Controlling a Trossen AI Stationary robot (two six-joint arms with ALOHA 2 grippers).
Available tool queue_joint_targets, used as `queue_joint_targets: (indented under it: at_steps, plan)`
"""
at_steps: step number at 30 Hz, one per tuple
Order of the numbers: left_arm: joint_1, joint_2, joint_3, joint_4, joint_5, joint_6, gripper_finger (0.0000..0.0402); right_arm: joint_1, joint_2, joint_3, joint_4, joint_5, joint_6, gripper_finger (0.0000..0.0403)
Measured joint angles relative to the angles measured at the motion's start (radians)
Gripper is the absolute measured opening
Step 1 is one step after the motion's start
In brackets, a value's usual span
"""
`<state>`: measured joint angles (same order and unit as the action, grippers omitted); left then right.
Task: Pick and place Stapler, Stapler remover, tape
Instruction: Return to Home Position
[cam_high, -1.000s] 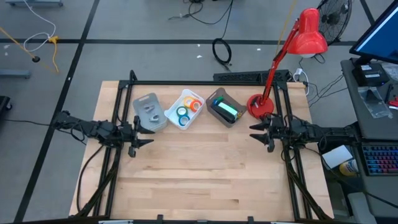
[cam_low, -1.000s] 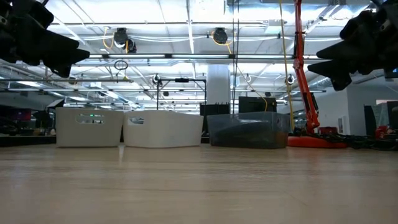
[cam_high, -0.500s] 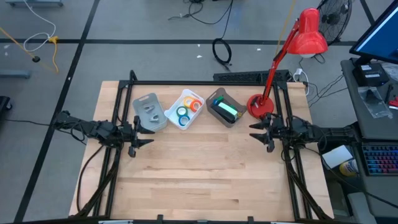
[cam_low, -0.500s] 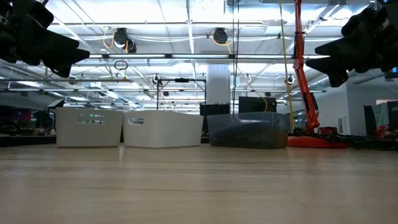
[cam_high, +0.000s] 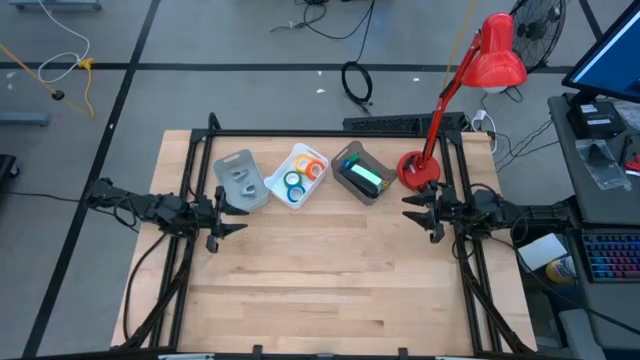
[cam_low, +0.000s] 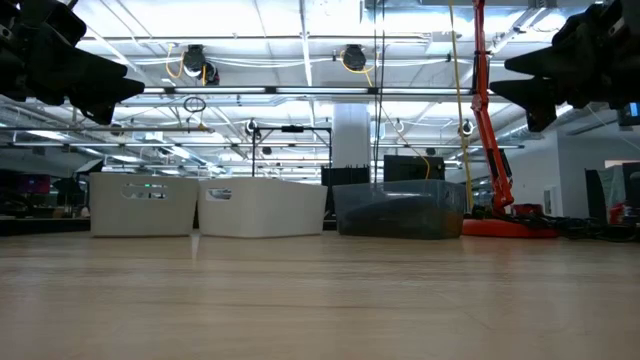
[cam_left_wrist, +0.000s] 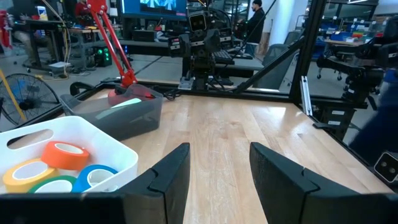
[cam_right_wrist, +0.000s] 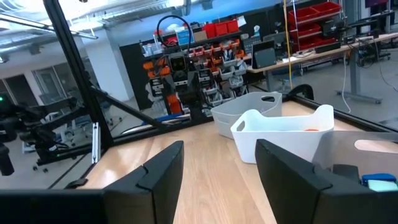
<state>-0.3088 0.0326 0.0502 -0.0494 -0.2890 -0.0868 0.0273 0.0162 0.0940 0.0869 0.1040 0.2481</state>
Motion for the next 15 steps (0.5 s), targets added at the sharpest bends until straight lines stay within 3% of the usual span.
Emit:
queue_joint_targets:
  at_steps: [15]
  plan:
    - [0.000, 0.000, 0.000, 0.000, 0.000, 0.000, 0.0168, 0.000, 0.000, 0.003, 0.006, 0.000, 0.000, 0.0192]
